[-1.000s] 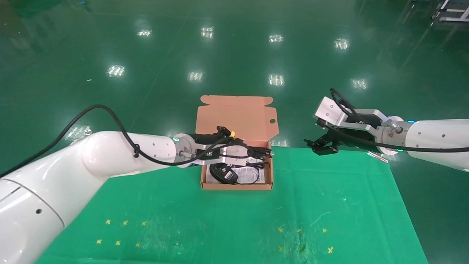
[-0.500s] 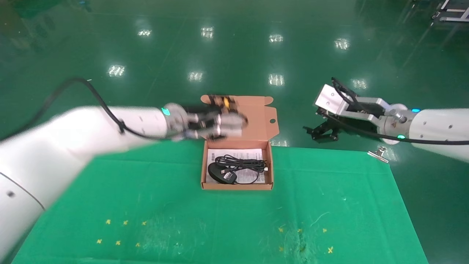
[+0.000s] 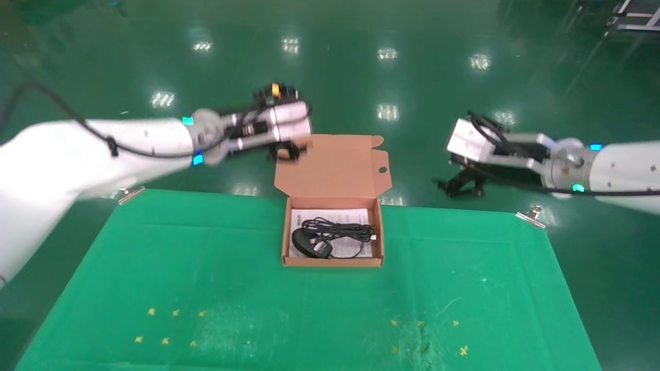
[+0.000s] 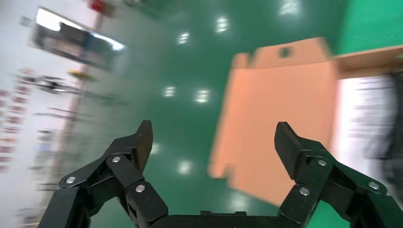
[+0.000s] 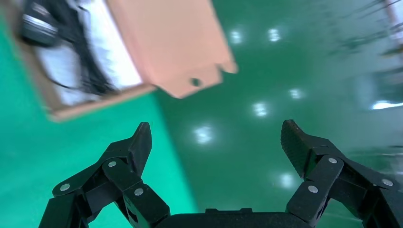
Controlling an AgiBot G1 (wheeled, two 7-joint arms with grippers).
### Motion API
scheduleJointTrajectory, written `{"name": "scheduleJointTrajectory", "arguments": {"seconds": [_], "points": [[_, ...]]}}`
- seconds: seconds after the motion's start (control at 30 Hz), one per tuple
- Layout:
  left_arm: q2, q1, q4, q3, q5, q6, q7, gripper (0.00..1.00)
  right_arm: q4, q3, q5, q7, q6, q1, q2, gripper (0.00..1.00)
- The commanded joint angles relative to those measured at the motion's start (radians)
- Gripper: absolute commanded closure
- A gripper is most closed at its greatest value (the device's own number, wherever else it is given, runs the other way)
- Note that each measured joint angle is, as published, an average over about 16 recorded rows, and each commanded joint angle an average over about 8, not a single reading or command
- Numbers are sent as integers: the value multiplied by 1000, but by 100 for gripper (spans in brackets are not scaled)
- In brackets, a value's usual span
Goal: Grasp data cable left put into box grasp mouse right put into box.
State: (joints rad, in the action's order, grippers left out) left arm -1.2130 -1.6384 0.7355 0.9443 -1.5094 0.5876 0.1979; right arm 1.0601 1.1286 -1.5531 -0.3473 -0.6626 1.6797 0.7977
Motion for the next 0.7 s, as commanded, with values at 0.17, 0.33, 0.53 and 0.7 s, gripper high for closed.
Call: {"name": "scheduleJointTrajectory", "arguments": {"seconds": [0.17, 0.33, 0.53, 0.7], "points": [[67, 63, 61, -74, 87, 102, -43, 0, 25, -95, 92, 18, -93, -68, -21, 0], [124, 116, 113, -137, 160, 187, -79, 0, 46, -175, 169, 33, -172, -125, -38, 0], [192, 180, 175, -212, 249, 290, -123, 0, 72, -271, 263, 51, -266, -193, -60, 0], [244, 228, 222, -269, 315, 368, -156, 0, 91, -344, 333, 65, -337, -245, -75, 0]]}}
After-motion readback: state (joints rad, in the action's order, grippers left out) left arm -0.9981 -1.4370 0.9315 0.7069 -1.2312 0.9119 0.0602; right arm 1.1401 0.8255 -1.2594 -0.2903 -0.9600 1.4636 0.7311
